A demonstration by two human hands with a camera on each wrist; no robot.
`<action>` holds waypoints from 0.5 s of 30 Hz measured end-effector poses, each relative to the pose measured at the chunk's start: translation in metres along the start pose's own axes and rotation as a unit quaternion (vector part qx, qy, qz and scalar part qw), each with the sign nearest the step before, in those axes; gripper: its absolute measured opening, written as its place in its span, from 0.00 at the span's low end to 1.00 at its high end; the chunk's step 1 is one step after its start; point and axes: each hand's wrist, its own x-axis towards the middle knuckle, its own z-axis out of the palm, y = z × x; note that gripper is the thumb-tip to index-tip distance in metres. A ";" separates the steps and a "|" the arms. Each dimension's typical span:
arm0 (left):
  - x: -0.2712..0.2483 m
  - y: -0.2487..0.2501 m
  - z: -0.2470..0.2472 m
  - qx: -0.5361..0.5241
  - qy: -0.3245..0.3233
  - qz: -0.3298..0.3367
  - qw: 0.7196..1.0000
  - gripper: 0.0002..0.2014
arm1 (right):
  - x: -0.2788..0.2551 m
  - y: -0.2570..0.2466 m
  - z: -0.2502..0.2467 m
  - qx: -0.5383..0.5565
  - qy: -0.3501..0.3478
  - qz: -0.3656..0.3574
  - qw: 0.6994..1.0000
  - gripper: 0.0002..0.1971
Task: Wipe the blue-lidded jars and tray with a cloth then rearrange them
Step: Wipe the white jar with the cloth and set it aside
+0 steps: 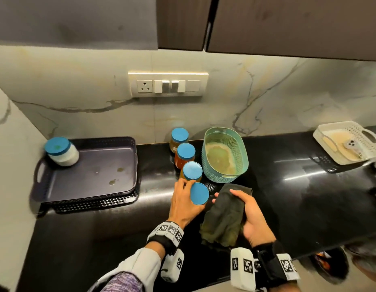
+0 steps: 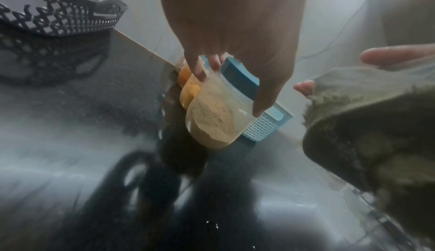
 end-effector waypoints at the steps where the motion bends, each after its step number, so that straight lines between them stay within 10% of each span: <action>1: 0.001 -0.001 0.004 0.003 -0.003 -0.003 1.000 0.39 | 0.003 -0.002 -0.001 -0.009 0.011 0.001 1.000 0.22; 11: 0.000 -0.005 -0.007 -0.052 -0.015 -0.016 0.998 0.39 | 0.021 -0.009 0.040 -0.139 0.009 -0.053 0.989 0.17; 15: -0.007 -0.022 -0.043 -0.065 0.056 -0.032 0.996 0.24 | 0.027 -0.003 0.079 -0.186 -0.013 -0.076 0.980 0.14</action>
